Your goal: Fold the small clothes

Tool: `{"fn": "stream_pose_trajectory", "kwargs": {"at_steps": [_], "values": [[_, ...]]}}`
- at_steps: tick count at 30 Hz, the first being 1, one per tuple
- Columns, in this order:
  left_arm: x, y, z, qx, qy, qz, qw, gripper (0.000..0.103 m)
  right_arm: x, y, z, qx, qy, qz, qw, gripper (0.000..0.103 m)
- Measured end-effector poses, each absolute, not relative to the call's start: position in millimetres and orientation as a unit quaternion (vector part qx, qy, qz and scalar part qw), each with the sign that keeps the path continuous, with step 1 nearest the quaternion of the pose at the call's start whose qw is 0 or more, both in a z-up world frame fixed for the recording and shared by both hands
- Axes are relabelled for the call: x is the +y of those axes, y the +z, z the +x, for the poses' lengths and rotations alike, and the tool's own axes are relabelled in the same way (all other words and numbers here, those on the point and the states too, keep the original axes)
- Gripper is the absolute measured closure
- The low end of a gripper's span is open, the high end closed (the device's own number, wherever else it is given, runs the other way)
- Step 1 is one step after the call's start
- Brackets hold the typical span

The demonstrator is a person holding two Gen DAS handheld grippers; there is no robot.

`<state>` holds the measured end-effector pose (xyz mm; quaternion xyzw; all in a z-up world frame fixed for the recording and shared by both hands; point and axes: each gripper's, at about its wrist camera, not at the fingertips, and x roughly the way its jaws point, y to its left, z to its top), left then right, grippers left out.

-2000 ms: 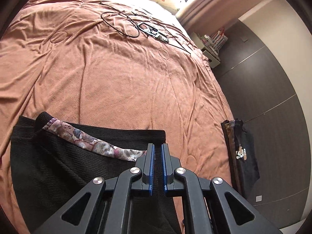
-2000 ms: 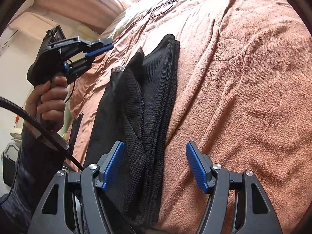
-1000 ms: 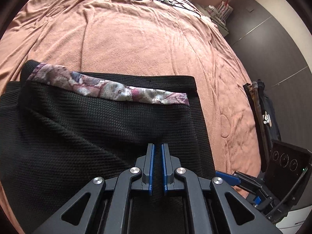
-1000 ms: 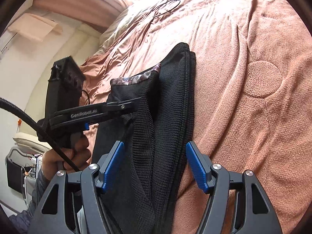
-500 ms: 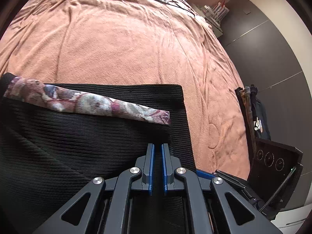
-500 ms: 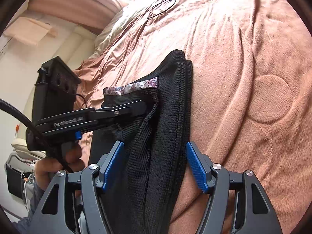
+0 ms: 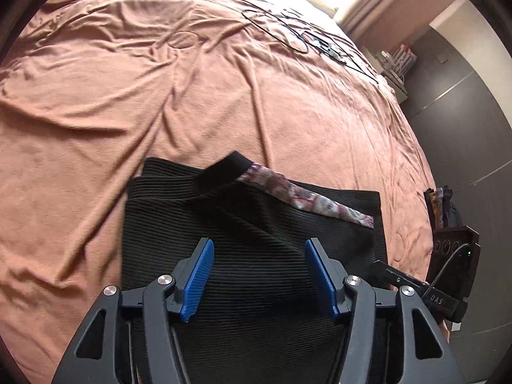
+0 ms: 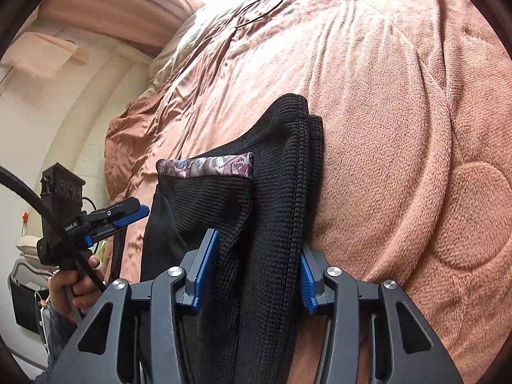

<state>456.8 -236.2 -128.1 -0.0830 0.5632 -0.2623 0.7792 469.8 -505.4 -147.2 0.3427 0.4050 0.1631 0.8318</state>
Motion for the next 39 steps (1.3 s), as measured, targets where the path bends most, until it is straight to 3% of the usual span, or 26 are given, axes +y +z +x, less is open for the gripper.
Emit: {"fn": "stream_pose_trajectory", "kwargs": {"at_steps": [5,9,12,16,20,23,31,33,39], "values": [[-199.3,-133.7,468.6,0.564,-0.235,-0.099,0.785,0.042,-504.0,-147.0,485.3,0.403,0.164,0.34,0.834,0.067],[-178.0,-142.1,477.0,0.565,-0.222,-0.115,0.786,0.042,-498.1,-147.8,493.1,0.408,0.163,0.326,0.837,0.088],[-170.5,-149.6,482.2,0.566,-0.218,-0.124,0.786,0.042,-497.1,-143.1,490.7,0.404,0.164,0.319,0.841,0.093],[-165.0,-163.7,490.3,0.571,-0.218,-0.139,0.779,0.042,-500.5,-142.8,485.0,0.4,0.164,0.329,0.84,0.093],[-165.7,-177.5,497.3,0.575,-0.23,-0.155,0.77,0.052,-508.1,-150.1,486.3,0.406,0.177,0.359,0.822,0.089],[-166.6,-181.4,504.2,0.57,-0.241,-0.171,0.766,0.054,-513.6,-155.2,490.9,0.413,0.177,0.374,0.811,0.085],[-171.9,-189.0,514.7,0.566,-0.261,-0.193,0.758,0.066,-512.1,-161.1,507.2,0.42,0.186,0.377,0.804,0.085],[-174.5,-190.0,515.8,0.567,-0.265,-0.187,0.758,0.079,-511.0,-160.1,508.2,0.42,0.186,0.368,0.808,0.085],[-177.2,-178.9,509.3,0.553,-0.253,-0.171,0.775,0.093,-496.4,-137.0,496.7,0.396,0.177,0.319,0.843,0.092]]}}
